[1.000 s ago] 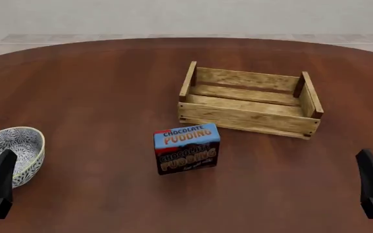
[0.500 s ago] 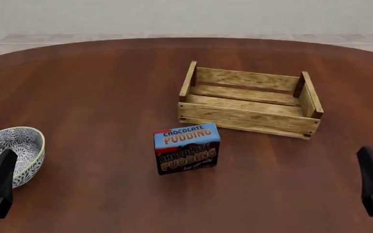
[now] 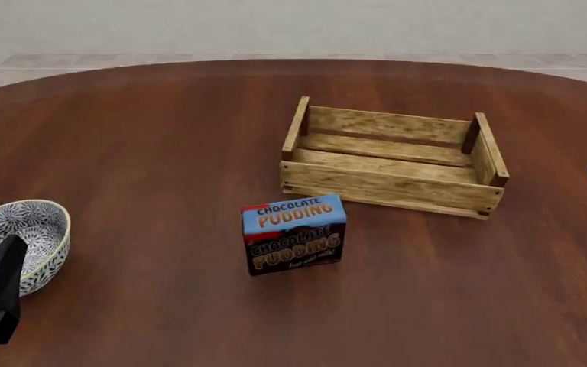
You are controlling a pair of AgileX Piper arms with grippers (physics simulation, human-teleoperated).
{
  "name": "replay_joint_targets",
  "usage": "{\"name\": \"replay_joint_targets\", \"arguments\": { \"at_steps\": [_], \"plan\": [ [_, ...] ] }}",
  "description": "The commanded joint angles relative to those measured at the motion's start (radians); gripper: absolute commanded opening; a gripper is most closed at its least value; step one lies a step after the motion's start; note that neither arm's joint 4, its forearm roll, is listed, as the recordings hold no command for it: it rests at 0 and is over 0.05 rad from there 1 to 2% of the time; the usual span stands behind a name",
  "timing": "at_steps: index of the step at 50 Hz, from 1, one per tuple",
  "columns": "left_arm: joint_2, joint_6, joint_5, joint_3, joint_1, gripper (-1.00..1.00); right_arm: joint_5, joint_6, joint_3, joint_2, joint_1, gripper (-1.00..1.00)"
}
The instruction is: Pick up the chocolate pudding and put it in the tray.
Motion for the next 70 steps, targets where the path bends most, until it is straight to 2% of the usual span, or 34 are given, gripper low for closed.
{"name": "replay_joint_targets", "arguments": {
  "at_steps": [1,5,6,8,9,10,11,13,18,19,21,24,25,26,28,29,32,33,38,39,41,42,44,48,51,59,68,70],
  "plan": [
    [0.0,0.0,0.0,0.0,0.0,1.0,0.048,-0.076,-0.22,0.209,0.044,1.0],
    [0.0,0.0,0.0,0.0,0.0,1.0,0.062,-0.077,-0.285,0.272,0.099,1.0],
    [0.0,0.0,0.0,0.0,0.0,1.0,0.069,-0.091,-0.332,0.319,0.103,1.0],
    [0.0,0.0,0.0,0.0,0.0,1.0,0.076,-0.104,-0.375,0.362,0.19,1.0],
    [0.0,0.0,0.0,0.0,0.0,1.0,0.088,-0.094,-0.397,0.395,0.216,1.0],
    [0.0,0.0,0.0,0.0,0.0,1.0,0.08,-0.108,-0.419,0.402,0.227,1.0],
    [0.0,0.0,0.0,0.0,0.0,1.0,0.091,-0.09,-0.443,0.416,0.259,1.0],
    [0.0,0.0,0.0,0.0,0.0,1.0,0.094,-0.116,-0.483,0.453,0.25,1.0],
    [0.0,0.0,0.0,0.0,0.0,1.0,0.102,-0.149,-0.55,0.513,0.314,1.0],
    [0.0,0.0,0.0,0.0,0.0,1.0,0.11,-0.174,-0.591,0.536,0.335,1.0],
    [0.0,0.0,0.0,0.0,0.0,1.0,0.119,-0.167,-0.609,0.548,0.352,1.0],
    [0.0,0.0,0.0,0.0,0.0,1.0,0.135,-0.228,-0.654,0.575,0.439,1.0],
    [0.0,0.0,0.0,0.0,0.0,1.0,0.149,-0.218,-0.689,0.597,0.464,1.0],
    [0.0,0.0,0.0,0.0,0.0,1.0,0.149,-0.218,-0.689,0.597,0.464,1.0],
    [0.0,0.0,0.0,0.0,0.0,1.0,0.154,-0.282,-0.712,0.628,0.485,1.0],
    [0.0,0.0,0.0,0.0,0.0,1.0,0.168,-0.28,-0.726,0.635,0.518,1.0],
    [0.0,0.0,0.0,0.0,0.0,1.0,0.199,-0.331,-0.781,0.68,0.557,1.0],
    [0.0,0.0,0.0,0.0,0.0,1.0,0.205,-0.365,-0.804,0.705,0.551,1.0],
    [0.0,0.0,0.0,0.0,0.0,1.0,0.266,-0.401,-0.893,0.773,0.602,1.0],
    [0.0,0.0,0.0,0.0,0.0,1.0,0.278,-0.438,-0.896,0.79,0.641,1.0],
    [0.0,0.0,0.0,0.0,0.0,1.0,0.283,-0.45,-0.907,0.801,0.65,1.0],
    [0.0,0.0,0.0,0.0,0.0,1.0,0.299,-0.438,-0.927,0.816,0.657,1.0],
    [0.0,0.0,0.0,0.0,0.0,1.0,0.304,-0.466,-0.936,0.832,0.678,1.0],
    [0.0,0.0,0.0,0.0,0.0,1.0,0.333,-0.451,-0.964,0.848,0.744,1.0],
    [0.0,0.0,0.0,0.0,0.0,1.0,0.35,-0.471,-0.974,0.868,0.765,1.0],
    [0.0,0.0,0.0,0.0,0.0,1.0,0.449,-0.465,-1.063,0.937,0.819,1.0],
    [0.0,0.0,0.0,0.0,0.0,1.0,0.544,-0.527,-1.126,0.985,0.879,1.0],
    [0.0,0.0,0.0,0.0,0.0,1.0,0.559,-0.522,-1.139,0.995,0.88,1.0]
  ]
}}
